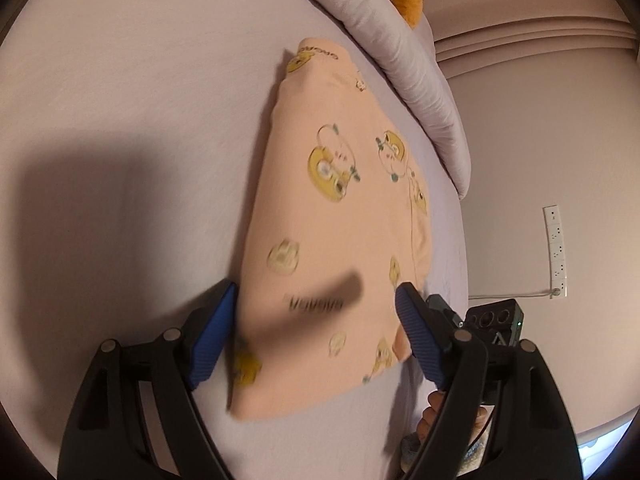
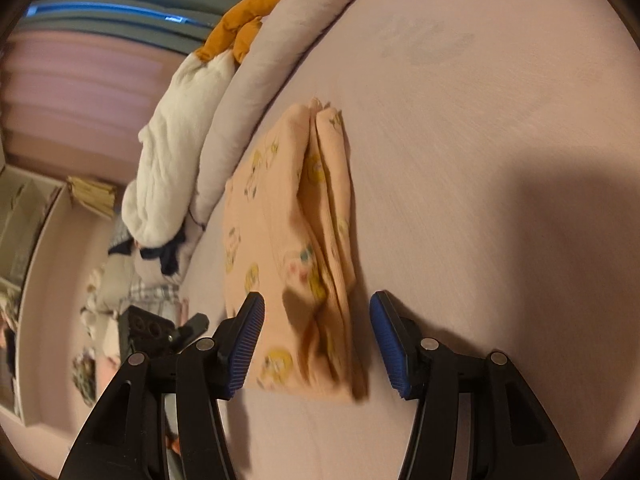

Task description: Fold small clothes

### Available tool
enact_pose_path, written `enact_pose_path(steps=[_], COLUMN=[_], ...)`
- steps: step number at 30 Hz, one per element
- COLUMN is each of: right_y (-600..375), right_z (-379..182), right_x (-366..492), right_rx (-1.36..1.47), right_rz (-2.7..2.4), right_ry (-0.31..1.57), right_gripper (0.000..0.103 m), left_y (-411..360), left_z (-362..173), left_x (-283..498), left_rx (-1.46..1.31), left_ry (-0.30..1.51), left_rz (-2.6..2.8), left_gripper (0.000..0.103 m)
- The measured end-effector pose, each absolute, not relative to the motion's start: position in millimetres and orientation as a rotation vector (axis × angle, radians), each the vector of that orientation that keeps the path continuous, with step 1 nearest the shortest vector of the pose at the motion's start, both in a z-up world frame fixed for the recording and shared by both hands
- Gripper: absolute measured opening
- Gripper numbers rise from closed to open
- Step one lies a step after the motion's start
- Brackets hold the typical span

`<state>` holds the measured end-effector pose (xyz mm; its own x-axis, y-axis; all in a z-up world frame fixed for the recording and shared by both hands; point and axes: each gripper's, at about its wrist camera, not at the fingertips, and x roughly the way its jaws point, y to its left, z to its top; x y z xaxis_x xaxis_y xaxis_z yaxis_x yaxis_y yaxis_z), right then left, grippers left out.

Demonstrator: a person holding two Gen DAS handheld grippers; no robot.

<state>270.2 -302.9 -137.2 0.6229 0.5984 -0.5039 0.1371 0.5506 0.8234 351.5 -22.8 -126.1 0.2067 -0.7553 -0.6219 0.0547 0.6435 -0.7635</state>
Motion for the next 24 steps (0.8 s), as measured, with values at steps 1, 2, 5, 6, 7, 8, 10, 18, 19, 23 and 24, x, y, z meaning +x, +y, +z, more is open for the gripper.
enact_pose_path(steps=[1,2,5,6,7,8,10,18,19,23,24], right_y=[-302.9,-302.3,-301.1,-300.8,-301.3,-299.7,-296.4,-274.5,-272.5,-268.1,-266.2], right_z=[-137.9,-138.2,-139.8,-140.1,-140.5,-139.8,-139.3,-131.3,-131.4,-131.0,-131.0], right_x=[274.4,280.3,294.2,298.3,300.8,304.6,312.6,331.3,333.5,334.1,335.3], right_rx=[0.983,0.992,1.005,1.004,1.001,0.993,0.968,0.820,0.810,0.770,0.763], right_rz=[0.321,0.327,0.341,0.344,0.346,0.354,0.366,0.338,0.334,0.316,0.313], right_ry=[0.881,0.879,0.879,0.880,0.880,0.881,0.892,0.935,0.935,0.918,0.915], right_gripper=[0.055,0.055,0.055,0.055,0.055,0.055,0.055,0.055,0.055,0.055,0.055], left_y=[-26.4,-28.8,-32.5,-32.0,-32.8,-33.1,-34.8,-49.4,-50.5,-48.3,-47.3], left_z=[-125.8,-125.4,-125.4,-126.2,-126.5,-126.9,-127.5,-123.0,-122.7,-123.8,-124.2], left_x=[355.8,359.2,366.0,368.3,371.6,374.0,380.0,379.4,379.1,379.3,379.5], left_rx=[-0.685,-0.678,-0.656,-0.652,-0.648,-0.646,-0.642,-0.467,-0.450,-0.426,-0.426], left_ry=[1.242,1.233,1.208,1.203,1.200,1.198,1.197,1.175,1.172,1.166,1.165], left_rz=[-0.629,-0.623,-0.609,-0.606,-0.605,-0.603,-0.591,-0.562,-0.560,-0.553,-0.552], left_gripper=[0.080,0.080,0.080,0.080,0.079,0.079,0.078,0.074,0.073,0.065,0.064])
